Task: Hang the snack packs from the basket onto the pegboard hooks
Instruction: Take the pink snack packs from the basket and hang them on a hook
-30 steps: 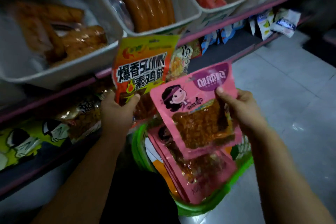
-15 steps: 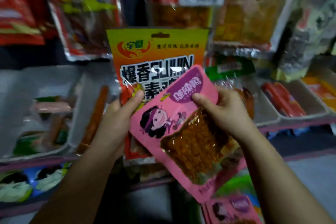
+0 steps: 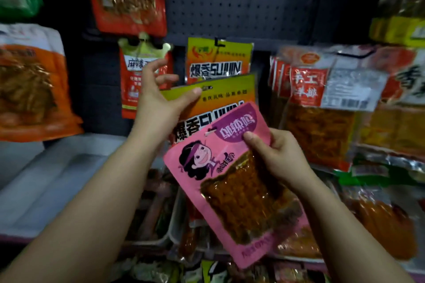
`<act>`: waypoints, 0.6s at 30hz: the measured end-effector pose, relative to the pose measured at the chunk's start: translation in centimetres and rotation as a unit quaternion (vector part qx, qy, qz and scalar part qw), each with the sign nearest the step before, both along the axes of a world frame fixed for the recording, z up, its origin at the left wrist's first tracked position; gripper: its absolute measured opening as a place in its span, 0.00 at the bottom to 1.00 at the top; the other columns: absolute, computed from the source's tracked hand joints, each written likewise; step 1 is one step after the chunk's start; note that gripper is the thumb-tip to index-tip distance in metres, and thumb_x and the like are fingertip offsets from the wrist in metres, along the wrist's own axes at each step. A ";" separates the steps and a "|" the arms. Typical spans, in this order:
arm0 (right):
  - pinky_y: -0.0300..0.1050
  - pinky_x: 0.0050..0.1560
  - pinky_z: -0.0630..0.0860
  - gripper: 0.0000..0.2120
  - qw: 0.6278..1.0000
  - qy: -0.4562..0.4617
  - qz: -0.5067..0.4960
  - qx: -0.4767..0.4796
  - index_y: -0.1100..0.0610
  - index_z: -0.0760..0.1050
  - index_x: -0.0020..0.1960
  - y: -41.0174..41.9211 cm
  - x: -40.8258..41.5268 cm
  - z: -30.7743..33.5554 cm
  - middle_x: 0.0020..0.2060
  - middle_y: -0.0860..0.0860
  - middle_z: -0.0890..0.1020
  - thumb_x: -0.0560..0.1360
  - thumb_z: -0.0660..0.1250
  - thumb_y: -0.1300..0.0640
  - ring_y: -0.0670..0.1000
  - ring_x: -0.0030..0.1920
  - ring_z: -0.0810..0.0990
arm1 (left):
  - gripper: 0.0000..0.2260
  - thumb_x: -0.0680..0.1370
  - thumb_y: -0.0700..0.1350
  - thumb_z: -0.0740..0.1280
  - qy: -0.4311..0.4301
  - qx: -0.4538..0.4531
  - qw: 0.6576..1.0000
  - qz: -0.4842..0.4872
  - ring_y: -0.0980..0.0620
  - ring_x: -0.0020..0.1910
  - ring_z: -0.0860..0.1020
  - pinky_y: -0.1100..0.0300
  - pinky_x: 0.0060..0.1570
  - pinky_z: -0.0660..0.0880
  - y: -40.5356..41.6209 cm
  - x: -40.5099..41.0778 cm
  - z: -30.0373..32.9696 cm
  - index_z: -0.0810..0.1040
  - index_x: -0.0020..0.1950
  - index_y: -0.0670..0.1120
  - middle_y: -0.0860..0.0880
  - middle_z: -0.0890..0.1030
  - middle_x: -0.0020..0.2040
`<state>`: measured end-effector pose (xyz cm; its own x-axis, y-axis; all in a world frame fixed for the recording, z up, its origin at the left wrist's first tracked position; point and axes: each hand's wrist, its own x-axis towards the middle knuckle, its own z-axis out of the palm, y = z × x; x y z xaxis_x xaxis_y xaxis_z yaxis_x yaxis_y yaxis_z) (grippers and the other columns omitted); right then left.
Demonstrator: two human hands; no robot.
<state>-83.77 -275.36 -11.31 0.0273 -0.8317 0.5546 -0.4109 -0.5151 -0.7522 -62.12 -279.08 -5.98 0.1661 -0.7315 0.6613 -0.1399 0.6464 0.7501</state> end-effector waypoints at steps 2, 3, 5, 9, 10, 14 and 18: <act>0.30 0.36 0.75 0.09 1.000 -0.012 -0.006 -0.021 0.52 0.81 0.40 -0.5 0.4 0.5 0.35 0.38 0.85 0.75 0.66 0.51 0.38 0.35 0.82 | 0.14 0.69 0.47 0.75 -0.080 -0.008 0.997 -0.003 0.69 0.38 0.76 0.73 0.36 0.72 -0.7 0.2 1.2 0.75 0.50 0.58 0.59 0.79 0.41; 0.30 0.36 0.74 0.09 0.999 -0.018 -0.009 -0.030 0.52 0.81 0.39 -0.7 0.5 0.8 0.34 0.38 0.84 0.75 0.66 0.51 0.37 0.35 0.82 | 0.07 0.70 0.48 0.74 -0.111 -0.012 0.994 -0.001 0.70 0.34 0.76 0.73 0.35 0.71 -1.0 0.1 1.8 0.78 0.43 0.56 0.60 0.80 0.35; 0.29 0.36 0.74 0.08 0.999 -0.031 -0.008 -0.042 0.52 0.81 0.39 -1.1 0.7 1.3 0.35 0.38 0.85 0.75 0.66 0.52 0.38 0.36 0.82 | 0.07 0.72 0.49 0.72 -0.122 -0.015 0.992 -0.003 0.68 0.29 0.75 0.71 0.33 0.70 -1.4 0.1 2.5 0.78 0.34 0.54 0.62 0.79 0.29; 0.27 0.40 0.74 0.06 0.994 -0.053 0.013 -0.094 0.48 0.80 0.45 -1.2 1.2 2.4 0.41 0.38 0.85 0.73 0.65 0.49 0.38 0.41 0.83 | 0.09 0.74 0.47 0.71 -0.080 -0.044 0.994 -0.057 0.65 0.30 0.75 0.70 0.34 0.72 -1.3 0.3 4.1 0.78 0.33 0.53 0.62 0.79 0.28; 0.26 0.40 0.74 0.06 0.992 -0.053 0.012 -0.116 0.47 0.80 0.46 -1.2 1.3 2.7 0.41 0.37 0.85 0.73 0.65 0.50 0.37 0.42 0.83 | 0.09 0.74 0.46 0.71 -0.077 -0.059 0.993 -0.064 0.66 0.31 0.75 0.71 0.35 0.72 -1.1 0.4 4.7 0.78 0.33 0.54 0.62 0.79 0.29; 0.24 0.39 0.72 0.05 0.982 -0.087 0.000 -0.167 0.47 0.79 0.44 -1.5 1.3 3.6 0.38 0.34 0.84 0.74 0.65 0.53 0.33 0.39 0.81 | 0.06 0.73 0.45 0.71 -0.063 -0.098 0.990 -0.080 0.66 0.33 0.77 0.71 0.37 0.75 -0.6 -0.1 6.8 0.79 0.36 0.53 0.61 0.81 0.31; 0.27 0.38 0.74 0.05 0.978 -0.115 -0.006 -0.172 0.48 0.80 0.42 -1.8 1.4 3.8 0.37 0.36 0.84 0.72 0.64 0.51 0.35 0.38 0.82 | 0.06 0.74 0.45 0.71 -0.073 -0.108 0.990 -0.050 0.67 0.33 0.76 0.71 0.37 0.74 -0.7 -1.1 8.2 0.79 0.37 0.53 0.59 0.79 0.33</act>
<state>-82.40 -277.21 -7.50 -0.1393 -0.5949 0.7916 -0.2577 -0.7501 -0.6091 -63.21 -279.74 2.18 -0.0085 -0.5783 0.8157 -0.1638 0.8056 0.5694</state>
